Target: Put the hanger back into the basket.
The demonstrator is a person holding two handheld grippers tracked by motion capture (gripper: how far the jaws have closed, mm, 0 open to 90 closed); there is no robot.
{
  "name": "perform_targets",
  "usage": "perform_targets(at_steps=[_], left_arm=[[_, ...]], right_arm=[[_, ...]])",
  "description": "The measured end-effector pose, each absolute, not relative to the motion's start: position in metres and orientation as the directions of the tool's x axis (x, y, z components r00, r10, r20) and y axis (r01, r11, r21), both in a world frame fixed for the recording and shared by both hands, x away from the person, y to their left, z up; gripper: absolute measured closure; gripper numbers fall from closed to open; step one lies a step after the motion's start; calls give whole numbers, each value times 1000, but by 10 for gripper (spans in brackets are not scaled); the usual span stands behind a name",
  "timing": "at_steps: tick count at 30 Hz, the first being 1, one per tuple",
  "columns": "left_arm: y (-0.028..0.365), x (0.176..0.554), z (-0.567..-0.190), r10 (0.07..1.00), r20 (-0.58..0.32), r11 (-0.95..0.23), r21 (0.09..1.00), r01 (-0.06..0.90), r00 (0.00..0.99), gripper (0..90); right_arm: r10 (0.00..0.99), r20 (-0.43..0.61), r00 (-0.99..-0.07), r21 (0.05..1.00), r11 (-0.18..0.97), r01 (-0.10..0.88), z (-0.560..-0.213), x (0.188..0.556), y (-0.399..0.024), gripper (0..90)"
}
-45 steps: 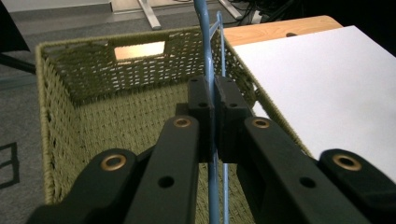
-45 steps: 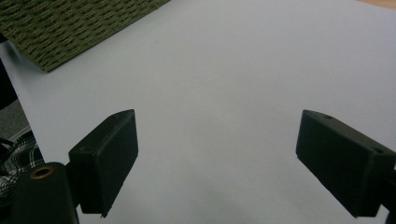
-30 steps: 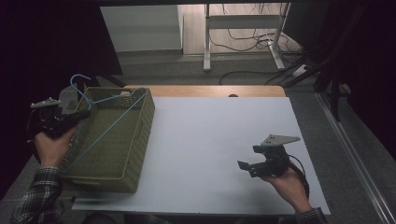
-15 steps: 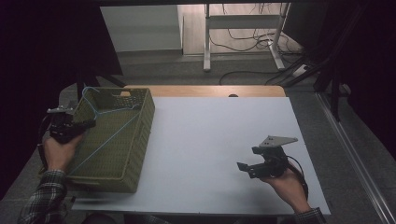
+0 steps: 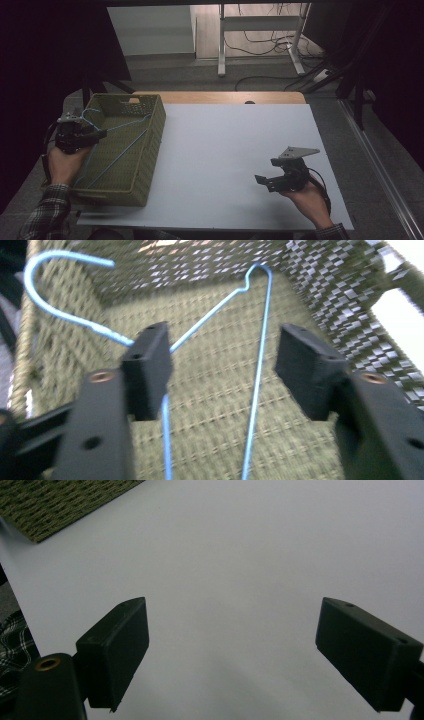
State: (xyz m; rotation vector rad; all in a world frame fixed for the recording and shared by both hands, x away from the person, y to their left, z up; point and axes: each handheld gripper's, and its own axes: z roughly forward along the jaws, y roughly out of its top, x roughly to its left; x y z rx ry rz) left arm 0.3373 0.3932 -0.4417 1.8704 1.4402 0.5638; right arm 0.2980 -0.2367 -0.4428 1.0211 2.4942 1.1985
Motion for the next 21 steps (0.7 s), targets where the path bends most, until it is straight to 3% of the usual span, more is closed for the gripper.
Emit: perform_targets(at_steps=[2,10,21], left_arm=[[390,335,-438,946,-95,-136,753,644,311,291],[371,319,-424,880,-233,-86,779,622,414,152],[330,293,-403,815,-209,-152,823,547,540,80]], right_arm=[[658,118,-744,745,437,504,-444,298,-237,136],[660,113,-743,747,436,502,-442,296,-238,132],[655,111,-747,758,430,490,-437,289,-239,124]])
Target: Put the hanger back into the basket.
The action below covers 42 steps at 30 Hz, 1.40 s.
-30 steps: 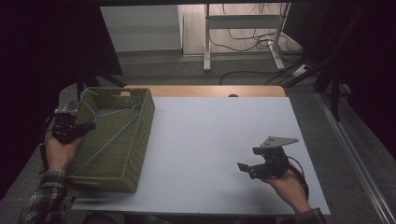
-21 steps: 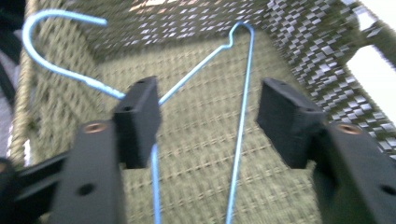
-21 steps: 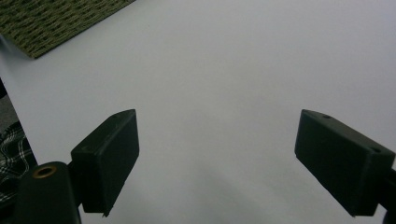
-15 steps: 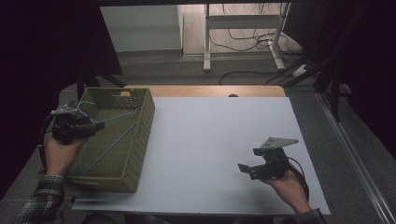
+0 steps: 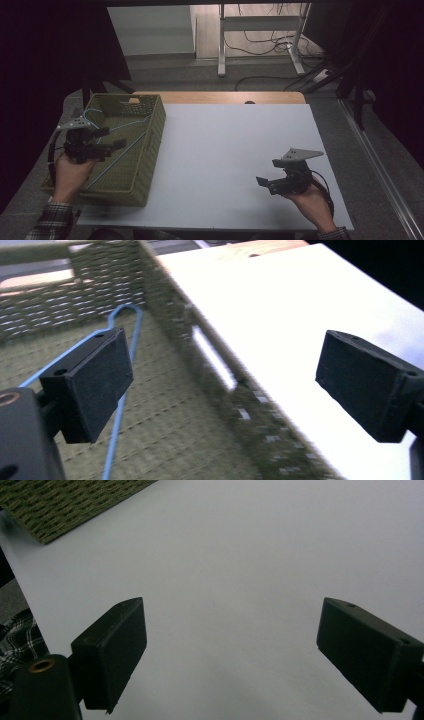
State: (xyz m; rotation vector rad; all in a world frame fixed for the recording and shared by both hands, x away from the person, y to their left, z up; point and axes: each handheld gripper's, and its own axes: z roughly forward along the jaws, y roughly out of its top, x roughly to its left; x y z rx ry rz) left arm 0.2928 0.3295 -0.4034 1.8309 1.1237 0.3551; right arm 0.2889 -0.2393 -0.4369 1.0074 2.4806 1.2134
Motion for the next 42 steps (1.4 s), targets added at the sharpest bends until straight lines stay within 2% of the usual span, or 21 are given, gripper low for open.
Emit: perform_targets(at_steps=[9,27,30,42], left_arm=[[305,275,-412,774,-202,-182,837,516,600,58],[252,243,-433,724,-101,-323,824,465,682,17],[249,238,-435,710,-136,-298,831,469,691,12],[241,226,-453,718,-143,-293,825,483,681,0]], right_arm=[[653,113,-749,761,427,488,-437,283,-243,118],[664,105,-740,769,418,484,-439,270,-252,102],[669,106,-736,771,413,486,-440,268,-254,102],[675,95,-732,764,422,488,-453,258,-259,92]])
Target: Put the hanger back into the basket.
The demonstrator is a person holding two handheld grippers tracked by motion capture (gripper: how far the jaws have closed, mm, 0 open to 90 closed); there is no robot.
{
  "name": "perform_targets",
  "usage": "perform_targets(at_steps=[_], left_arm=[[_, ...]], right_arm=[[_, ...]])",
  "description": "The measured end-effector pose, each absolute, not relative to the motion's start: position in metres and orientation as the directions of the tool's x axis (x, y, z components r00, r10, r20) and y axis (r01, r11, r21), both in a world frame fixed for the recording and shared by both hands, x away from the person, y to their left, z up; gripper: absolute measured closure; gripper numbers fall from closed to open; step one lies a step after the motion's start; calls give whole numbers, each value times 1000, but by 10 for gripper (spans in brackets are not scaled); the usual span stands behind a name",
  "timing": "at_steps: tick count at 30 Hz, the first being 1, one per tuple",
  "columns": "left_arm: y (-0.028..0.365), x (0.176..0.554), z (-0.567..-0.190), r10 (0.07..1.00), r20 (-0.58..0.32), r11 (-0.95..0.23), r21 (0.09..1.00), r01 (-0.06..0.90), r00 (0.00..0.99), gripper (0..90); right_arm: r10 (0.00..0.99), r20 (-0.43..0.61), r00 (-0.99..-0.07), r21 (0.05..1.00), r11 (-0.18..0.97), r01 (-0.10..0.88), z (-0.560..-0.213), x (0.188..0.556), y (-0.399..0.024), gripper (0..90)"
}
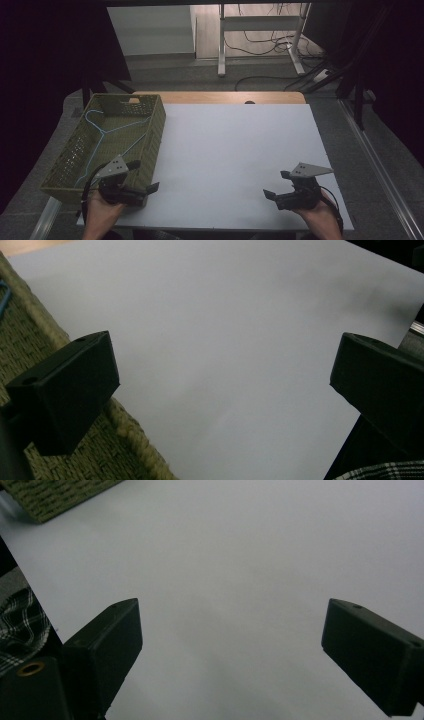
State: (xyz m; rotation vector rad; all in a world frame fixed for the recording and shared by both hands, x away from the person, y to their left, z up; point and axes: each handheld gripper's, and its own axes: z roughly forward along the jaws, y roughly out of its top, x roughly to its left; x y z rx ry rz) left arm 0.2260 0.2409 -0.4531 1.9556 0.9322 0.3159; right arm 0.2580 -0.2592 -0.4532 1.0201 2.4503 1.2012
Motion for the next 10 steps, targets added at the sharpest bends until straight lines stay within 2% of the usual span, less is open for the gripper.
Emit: perform_targets(at_steps=[10], left_arm=[[240,226,-456,721,-127,-295,833,468,681,0]], right_arm=[[674,101,-732,747,435,503,-462,258,-259,92]])
